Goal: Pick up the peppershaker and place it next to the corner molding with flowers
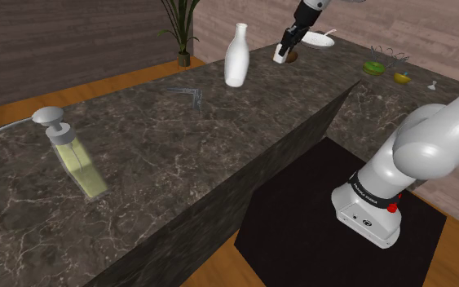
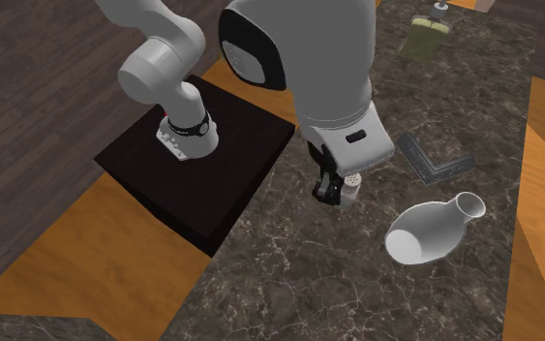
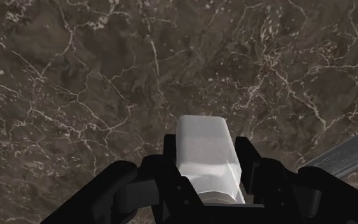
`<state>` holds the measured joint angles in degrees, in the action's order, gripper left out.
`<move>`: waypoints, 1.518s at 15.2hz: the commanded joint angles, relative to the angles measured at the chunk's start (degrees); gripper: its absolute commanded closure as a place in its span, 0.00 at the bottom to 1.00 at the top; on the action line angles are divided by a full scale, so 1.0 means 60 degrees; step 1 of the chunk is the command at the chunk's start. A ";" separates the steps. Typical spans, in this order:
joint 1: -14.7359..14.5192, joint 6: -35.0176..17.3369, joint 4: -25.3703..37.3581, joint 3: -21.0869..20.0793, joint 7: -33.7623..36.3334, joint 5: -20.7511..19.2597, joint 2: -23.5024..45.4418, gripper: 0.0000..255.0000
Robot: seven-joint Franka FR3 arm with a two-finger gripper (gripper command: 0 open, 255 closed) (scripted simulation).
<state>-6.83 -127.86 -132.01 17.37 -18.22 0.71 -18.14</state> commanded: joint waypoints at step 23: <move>-0.1598 -0.0377 0.3862 -0.1933 0.3412 0.0209 0.4172 1.00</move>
<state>-16.40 -129.43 -108.41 5.80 2.21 1.94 6.65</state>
